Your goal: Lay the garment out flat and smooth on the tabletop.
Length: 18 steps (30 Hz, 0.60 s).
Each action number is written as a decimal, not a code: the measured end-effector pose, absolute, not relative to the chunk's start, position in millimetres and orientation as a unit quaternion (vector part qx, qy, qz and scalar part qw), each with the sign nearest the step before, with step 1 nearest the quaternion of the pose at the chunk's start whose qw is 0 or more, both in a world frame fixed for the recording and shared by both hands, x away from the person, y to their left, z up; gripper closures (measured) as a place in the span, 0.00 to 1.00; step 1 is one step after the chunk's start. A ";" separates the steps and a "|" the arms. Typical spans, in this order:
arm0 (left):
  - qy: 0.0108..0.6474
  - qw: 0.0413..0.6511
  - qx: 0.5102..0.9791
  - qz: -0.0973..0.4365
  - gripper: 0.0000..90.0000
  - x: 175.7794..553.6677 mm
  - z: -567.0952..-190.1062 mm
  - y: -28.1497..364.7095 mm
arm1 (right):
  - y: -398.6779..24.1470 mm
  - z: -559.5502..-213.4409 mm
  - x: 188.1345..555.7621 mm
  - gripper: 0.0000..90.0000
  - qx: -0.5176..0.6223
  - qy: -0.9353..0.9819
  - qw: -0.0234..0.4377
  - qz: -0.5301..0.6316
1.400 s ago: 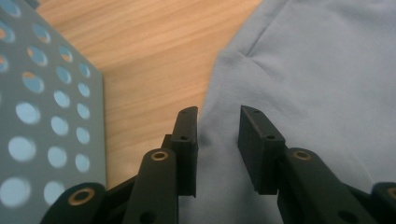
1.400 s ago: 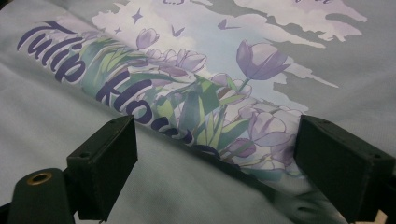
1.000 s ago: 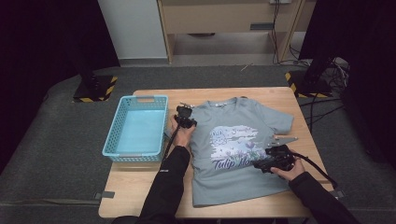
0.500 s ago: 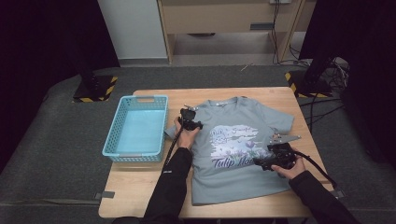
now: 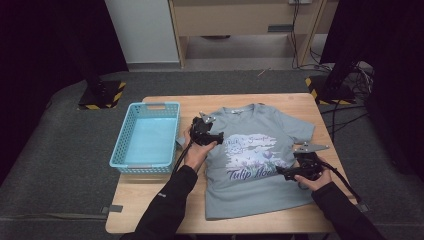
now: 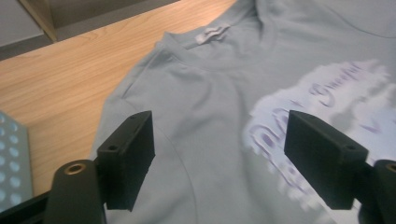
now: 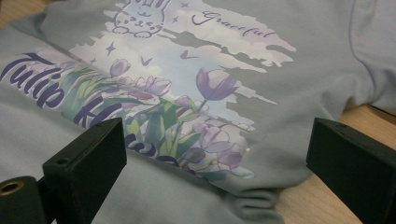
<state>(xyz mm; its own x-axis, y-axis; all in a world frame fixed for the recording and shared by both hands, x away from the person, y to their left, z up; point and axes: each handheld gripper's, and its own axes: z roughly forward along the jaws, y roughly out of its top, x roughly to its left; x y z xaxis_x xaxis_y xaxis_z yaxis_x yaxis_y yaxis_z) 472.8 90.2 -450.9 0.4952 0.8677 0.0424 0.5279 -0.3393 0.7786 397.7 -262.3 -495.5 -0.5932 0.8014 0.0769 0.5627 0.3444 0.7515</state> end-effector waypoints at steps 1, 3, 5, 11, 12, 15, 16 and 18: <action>0.442 0.373 0.782 0.233 0.26 464.3 -448.4 90.8 | -263.3 -495.3 397.1 0.06 0.426 0.803 0.156 0.386; 0.433 0.375 0.787 0.231 0.23 448.1 -445.6 91.0 | -266.2 -494.5 395.7 0.06 0.431 0.799 0.159 0.389; 0.429 0.375 0.789 0.229 0.21 432.5 -445.9 91.6 | -268.6 -494.1 393.9 0.05 0.436 0.795 0.159 0.391; 0.426 0.384 0.790 0.215 0.16 391.7 -454.0 99.6 | -273.8 -495.7 389.1 0.05 0.447 0.790 0.162 0.387; 0.426 0.383 0.791 0.217 0.16 386.0 -455.8 101.1 | -275.4 -496.3 388.5 0.05 0.450 0.789 0.163 0.386; 0.419 0.366 0.803 0.212 0.16 374.1 -462.3 103.8 | -279.8 -498.2 386.8 0.06 0.454 0.789 0.158 0.382; 0.420 0.367 0.804 0.205 0.15 370.3 -464.8 104.8 | -281.5 -499.1 386.2 0.06 0.457 0.789 0.157 0.380; 0.419 0.362 0.810 0.194 0.15 363.0 -470.5 107.0 | -284.4 -500.9 384.1 0.06 0.463 0.788 0.156 0.374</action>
